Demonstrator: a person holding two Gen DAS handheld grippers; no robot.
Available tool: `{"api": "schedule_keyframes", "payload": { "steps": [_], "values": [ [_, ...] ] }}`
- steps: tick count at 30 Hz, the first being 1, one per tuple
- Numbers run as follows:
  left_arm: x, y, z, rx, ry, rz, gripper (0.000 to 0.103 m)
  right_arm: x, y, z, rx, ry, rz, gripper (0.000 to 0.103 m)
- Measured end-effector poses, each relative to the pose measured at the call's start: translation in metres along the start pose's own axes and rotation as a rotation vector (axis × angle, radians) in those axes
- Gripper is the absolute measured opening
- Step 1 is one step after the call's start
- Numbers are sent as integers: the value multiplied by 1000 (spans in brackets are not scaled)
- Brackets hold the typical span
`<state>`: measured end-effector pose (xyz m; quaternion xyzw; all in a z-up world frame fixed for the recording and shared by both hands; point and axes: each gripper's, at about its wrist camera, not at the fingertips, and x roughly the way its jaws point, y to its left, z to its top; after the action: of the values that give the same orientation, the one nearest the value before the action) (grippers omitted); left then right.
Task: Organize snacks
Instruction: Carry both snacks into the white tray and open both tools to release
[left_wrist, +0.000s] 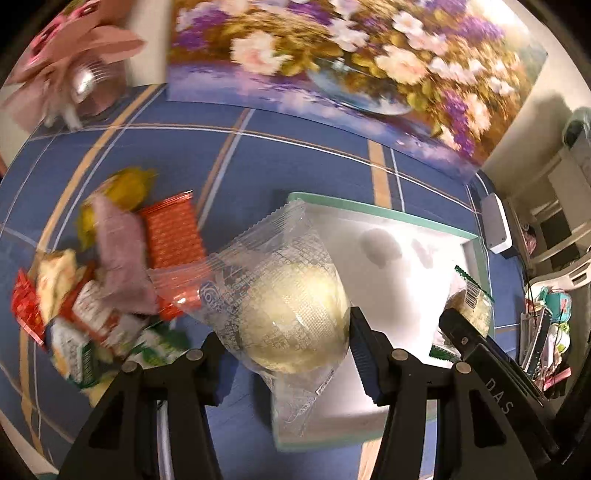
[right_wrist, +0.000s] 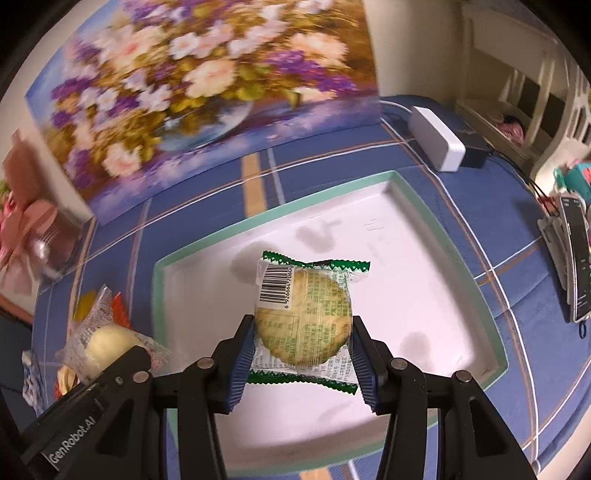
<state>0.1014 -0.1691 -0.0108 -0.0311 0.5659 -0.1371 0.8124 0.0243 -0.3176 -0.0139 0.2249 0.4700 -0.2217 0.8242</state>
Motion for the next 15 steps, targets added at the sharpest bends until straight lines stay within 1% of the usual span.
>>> {"api": "schedule_keyframes", "payload": {
  "steps": [4, 12, 15],
  "values": [
    [16, -17, 8, 34, 3, 5, 56, 13, -12, 11, 26, 4, -18, 52],
    [46, -42, 23, 67, 20, 11, 56, 30, -25, 26, 47, 11, -37, 52],
    [56, -48, 26, 74, 28, 25, 57, 35, -31, 29, 58, 19, -38, 52]
  ]
}}
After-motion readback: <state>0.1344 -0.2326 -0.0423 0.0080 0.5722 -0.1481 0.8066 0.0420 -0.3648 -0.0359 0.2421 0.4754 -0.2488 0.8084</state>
